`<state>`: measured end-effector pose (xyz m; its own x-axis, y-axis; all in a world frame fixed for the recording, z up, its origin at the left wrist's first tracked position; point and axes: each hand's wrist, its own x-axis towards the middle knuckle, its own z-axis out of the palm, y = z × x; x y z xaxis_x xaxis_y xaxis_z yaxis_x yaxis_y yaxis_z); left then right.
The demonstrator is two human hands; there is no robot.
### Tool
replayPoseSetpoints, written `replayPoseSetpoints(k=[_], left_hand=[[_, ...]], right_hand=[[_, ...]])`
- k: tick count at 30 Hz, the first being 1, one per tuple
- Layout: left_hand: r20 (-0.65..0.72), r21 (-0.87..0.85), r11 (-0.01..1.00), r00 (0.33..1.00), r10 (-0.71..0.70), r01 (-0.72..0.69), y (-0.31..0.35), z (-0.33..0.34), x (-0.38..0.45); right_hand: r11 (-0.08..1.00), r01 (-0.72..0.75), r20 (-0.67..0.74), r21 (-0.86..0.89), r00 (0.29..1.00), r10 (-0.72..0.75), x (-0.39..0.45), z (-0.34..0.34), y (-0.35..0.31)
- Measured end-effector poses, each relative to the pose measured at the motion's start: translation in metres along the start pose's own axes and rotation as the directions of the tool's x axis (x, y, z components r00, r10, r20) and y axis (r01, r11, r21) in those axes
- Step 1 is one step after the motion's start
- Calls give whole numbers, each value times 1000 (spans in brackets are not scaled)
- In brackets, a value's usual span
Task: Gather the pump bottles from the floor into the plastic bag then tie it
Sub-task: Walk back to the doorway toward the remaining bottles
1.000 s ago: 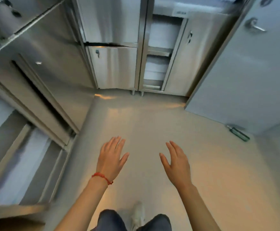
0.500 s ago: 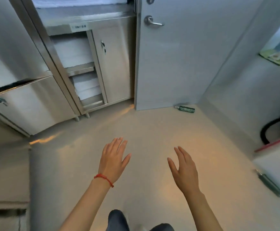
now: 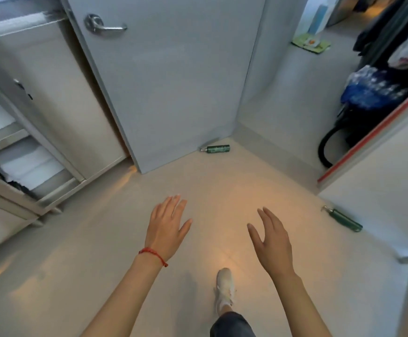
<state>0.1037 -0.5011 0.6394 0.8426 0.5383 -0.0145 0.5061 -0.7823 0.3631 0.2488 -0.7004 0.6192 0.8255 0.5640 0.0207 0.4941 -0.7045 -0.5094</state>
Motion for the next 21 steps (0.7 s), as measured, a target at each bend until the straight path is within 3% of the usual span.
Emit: replayPoseSetpoints(k=[11,21], left_hand=[[8,5,999,999,-32,32,74,18,208],[-12,-9,996,996,-92,92,72,40,409]], right_hand=[[999,36,87,-34,996,-33,211,-49,65],[996,86,106,-21,991,-84,424,-36,79]])
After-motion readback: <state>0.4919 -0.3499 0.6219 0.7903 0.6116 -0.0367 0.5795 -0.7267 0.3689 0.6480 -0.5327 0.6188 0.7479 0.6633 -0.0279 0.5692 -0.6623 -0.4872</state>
